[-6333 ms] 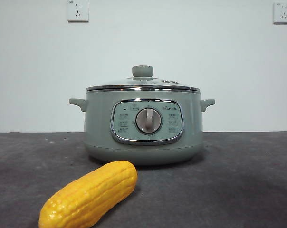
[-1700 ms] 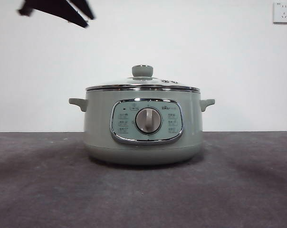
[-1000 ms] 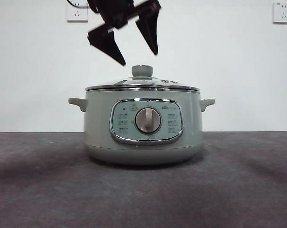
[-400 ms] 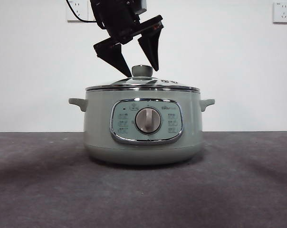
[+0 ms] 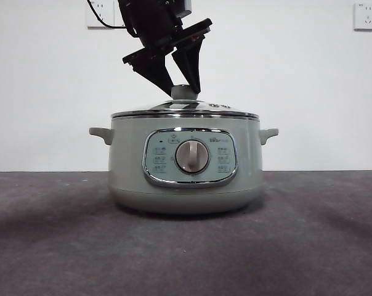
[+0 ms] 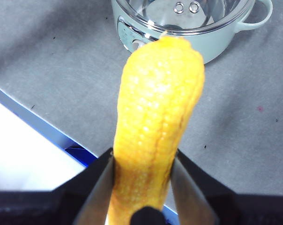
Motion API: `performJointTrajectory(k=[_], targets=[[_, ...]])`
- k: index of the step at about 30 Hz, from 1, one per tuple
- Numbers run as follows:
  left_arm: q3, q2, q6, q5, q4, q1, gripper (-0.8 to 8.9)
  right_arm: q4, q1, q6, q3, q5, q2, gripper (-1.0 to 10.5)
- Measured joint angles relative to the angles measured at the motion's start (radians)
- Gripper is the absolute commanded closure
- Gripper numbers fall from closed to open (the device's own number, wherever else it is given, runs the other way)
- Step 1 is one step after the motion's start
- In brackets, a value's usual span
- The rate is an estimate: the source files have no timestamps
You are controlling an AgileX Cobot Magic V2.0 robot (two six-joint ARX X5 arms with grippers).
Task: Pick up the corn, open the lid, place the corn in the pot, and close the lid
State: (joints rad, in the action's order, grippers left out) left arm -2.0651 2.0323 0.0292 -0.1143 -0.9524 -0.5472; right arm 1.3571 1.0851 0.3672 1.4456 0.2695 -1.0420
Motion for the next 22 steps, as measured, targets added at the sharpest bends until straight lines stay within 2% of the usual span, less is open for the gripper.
performJointTrajectory(k=[11, 19, 22], targets=[[-0.027, -0.002, 0.005, 0.001, -0.010, 0.002, 8.23, 0.000, 0.000, 0.000, 0.000, 0.000, 0.000, 9.6], [-0.030, -0.075, 0.017, 0.058, -0.006, 0.012, 8.23, -0.002, 0.000, 0.002, 0.000, 0.000, 0.000, 9.6], [-0.031, -0.106, 0.030, 0.063, -0.006, 0.027, 8.23, -0.064, 0.000, 0.013, 0.000, 0.004, -0.001, 9.6]])
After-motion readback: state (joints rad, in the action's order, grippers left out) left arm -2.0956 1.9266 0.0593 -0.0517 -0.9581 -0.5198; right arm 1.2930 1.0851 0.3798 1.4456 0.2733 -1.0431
